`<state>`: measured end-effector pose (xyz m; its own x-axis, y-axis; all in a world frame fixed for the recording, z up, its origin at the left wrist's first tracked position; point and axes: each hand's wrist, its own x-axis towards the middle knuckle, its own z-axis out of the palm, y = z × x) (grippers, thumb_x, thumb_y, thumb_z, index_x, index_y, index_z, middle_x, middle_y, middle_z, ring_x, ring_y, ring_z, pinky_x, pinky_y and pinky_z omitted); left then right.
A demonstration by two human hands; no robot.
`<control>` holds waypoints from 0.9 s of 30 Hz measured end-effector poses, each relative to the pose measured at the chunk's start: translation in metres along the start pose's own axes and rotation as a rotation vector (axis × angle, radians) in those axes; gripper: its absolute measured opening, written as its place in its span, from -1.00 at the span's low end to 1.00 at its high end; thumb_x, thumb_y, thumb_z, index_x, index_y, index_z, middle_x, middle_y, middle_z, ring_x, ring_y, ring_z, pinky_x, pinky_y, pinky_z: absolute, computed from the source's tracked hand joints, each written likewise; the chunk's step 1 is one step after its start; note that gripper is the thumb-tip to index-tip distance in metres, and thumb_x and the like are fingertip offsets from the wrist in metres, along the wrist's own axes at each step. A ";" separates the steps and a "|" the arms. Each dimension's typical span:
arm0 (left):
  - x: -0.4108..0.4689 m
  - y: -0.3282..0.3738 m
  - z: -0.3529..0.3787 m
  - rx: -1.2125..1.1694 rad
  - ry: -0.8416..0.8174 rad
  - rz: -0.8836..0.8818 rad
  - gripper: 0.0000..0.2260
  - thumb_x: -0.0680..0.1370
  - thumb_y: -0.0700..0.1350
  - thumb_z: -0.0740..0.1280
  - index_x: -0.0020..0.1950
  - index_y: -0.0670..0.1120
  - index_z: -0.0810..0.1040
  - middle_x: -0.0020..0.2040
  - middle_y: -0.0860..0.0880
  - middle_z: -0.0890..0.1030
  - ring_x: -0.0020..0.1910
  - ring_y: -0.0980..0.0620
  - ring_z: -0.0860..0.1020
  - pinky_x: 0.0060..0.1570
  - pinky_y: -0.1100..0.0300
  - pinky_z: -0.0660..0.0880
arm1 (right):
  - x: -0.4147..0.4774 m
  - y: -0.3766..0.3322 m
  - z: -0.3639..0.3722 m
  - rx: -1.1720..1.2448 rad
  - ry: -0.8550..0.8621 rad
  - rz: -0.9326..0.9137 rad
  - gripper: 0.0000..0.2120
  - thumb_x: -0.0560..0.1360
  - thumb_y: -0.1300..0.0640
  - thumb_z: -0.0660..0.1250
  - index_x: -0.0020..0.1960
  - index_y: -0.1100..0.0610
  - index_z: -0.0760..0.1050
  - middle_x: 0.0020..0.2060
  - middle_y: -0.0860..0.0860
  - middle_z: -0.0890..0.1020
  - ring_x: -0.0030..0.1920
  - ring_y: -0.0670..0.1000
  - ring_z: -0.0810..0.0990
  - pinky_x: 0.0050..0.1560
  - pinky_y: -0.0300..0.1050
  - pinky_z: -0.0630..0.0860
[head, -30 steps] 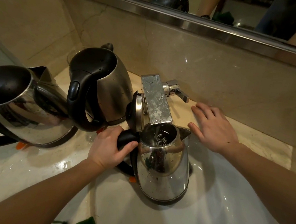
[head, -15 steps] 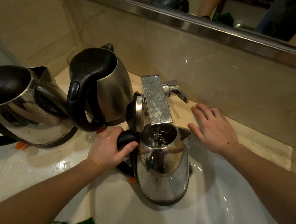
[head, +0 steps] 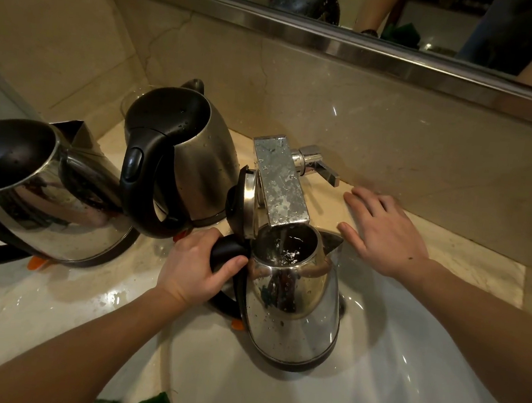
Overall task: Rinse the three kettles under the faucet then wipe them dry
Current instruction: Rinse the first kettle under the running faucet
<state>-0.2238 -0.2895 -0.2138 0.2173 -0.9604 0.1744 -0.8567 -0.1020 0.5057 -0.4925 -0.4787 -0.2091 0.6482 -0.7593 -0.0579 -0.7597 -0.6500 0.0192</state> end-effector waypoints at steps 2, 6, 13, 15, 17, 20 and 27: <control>0.000 0.000 0.000 -0.002 0.003 0.001 -0.29 0.45 0.47 -0.04 -0.04 -0.13 0.55 -0.21 -0.06 0.58 -0.22 -0.05 0.53 -0.21 0.05 0.50 | 0.000 0.000 0.000 0.000 0.006 0.000 -0.40 0.62 -0.25 -0.07 0.51 0.08 0.24 0.45 0.03 0.33 0.30 0.13 0.34 0.36 0.03 0.29; 0.000 0.000 0.000 0.001 -0.003 -0.004 -0.28 0.45 0.48 -0.05 -0.03 -0.12 0.55 -0.20 -0.06 0.58 -0.21 -0.05 0.53 -0.20 0.05 0.50 | -0.001 -0.001 -0.002 -0.003 -0.005 0.002 -0.39 0.62 -0.25 -0.08 0.51 0.08 0.24 0.44 0.03 0.33 0.31 0.13 0.34 0.36 0.03 0.29; 0.000 0.001 -0.001 0.003 -0.006 -0.005 -0.28 0.45 0.48 -0.05 -0.02 -0.12 0.54 -0.19 -0.05 0.58 -0.21 -0.04 0.53 -0.20 0.05 0.50 | 0.000 -0.001 -0.003 -0.003 -0.014 0.007 -0.39 0.62 -0.26 -0.10 0.52 0.07 0.22 0.46 0.03 0.32 0.33 0.11 0.31 0.37 0.02 0.27; 0.000 0.001 -0.001 0.004 -0.006 -0.007 -0.28 0.44 0.48 -0.05 -0.02 -0.11 0.54 -0.19 -0.05 0.58 -0.20 -0.04 0.53 -0.20 0.05 0.50 | -0.001 -0.001 -0.002 -0.002 -0.013 0.007 -0.36 0.60 -0.27 -0.12 0.51 0.08 0.23 0.45 0.03 0.33 0.32 0.11 0.32 0.37 0.02 0.28; 0.000 0.002 -0.001 0.002 -0.007 -0.007 -0.28 0.44 0.48 -0.05 -0.02 -0.11 0.54 -0.19 -0.05 0.58 -0.20 -0.04 0.53 -0.20 0.05 0.50 | -0.001 -0.001 -0.002 -0.002 -0.013 0.004 -0.37 0.60 -0.27 -0.12 0.51 0.08 0.23 0.45 0.03 0.33 0.32 0.11 0.32 0.37 0.02 0.28; -0.001 0.002 -0.001 0.005 -0.007 -0.002 -0.28 0.45 0.47 -0.05 -0.02 -0.11 0.54 -0.19 -0.06 0.58 -0.20 -0.04 0.54 -0.19 0.06 0.50 | 0.000 0.000 -0.001 -0.001 -0.011 0.005 -0.39 0.62 -0.26 -0.09 0.52 0.07 0.22 0.45 0.03 0.32 0.32 0.11 0.31 0.37 0.02 0.27; 0.000 -0.001 0.000 -0.002 0.005 0.007 -0.31 0.46 0.46 -0.02 -0.02 -0.11 0.55 -0.19 -0.05 0.58 -0.20 -0.04 0.54 -0.18 0.05 0.50 | 0.000 -0.001 -0.001 0.012 -0.013 0.009 -0.34 0.57 -0.29 -0.15 0.50 0.07 0.24 0.44 0.03 0.33 0.29 0.11 0.32 0.34 0.03 0.31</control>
<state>-0.2233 -0.2891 -0.2139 0.2140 -0.9597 0.1820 -0.8572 -0.0951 0.5062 -0.4920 -0.4782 -0.2081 0.6407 -0.7645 -0.0705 -0.7661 -0.6427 0.0078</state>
